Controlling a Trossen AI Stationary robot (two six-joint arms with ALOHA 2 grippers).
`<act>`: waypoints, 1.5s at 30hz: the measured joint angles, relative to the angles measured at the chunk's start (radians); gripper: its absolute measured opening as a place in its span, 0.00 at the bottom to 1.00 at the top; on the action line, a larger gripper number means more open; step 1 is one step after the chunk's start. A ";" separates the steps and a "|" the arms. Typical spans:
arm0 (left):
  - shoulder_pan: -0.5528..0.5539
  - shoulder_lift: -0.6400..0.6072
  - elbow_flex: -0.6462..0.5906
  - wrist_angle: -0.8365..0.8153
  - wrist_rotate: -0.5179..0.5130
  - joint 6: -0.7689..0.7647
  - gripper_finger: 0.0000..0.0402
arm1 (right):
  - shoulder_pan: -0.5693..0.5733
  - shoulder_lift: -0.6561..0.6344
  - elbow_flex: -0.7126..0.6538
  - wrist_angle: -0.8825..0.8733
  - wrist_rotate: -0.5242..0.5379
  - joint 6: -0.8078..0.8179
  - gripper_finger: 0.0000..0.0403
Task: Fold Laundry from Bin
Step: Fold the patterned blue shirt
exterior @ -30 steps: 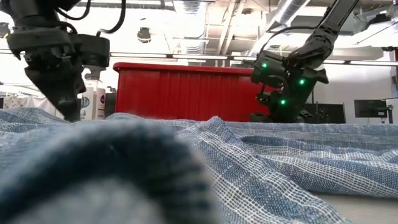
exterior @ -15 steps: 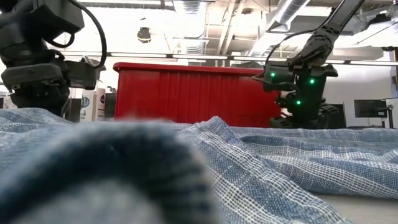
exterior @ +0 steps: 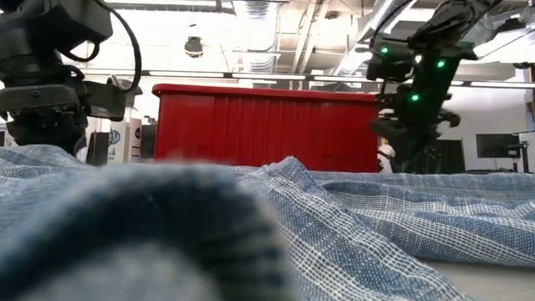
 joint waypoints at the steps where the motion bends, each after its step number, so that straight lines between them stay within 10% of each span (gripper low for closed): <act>1: 0.001 -0.012 0.016 0.005 -0.012 0.022 0.00 | -0.011 -0.009 -0.004 -0.013 0.015 -0.001 0.32; 10: -0.001 -0.157 0.173 -0.247 -0.192 0.099 0.01 | -0.169 0.018 -0.027 -0.019 -0.043 -0.018 0.46; 17: 0.068 -0.249 0.208 -0.053 -0.503 0.438 0.12 | -0.263 0.019 -0.027 -0.004 -0.053 -0.025 0.59; 29: 0.476 -0.129 0.206 0.025 -0.452 0.564 0.45 | -0.313 0.019 -0.025 0.079 -0.102 -0.128 0.62; 45: 0.751 0.028 0.206 0.178 -0.245 0.493 0.48 | -0.450 0.080 0.021 0.047 -0.102 -0.018 0.62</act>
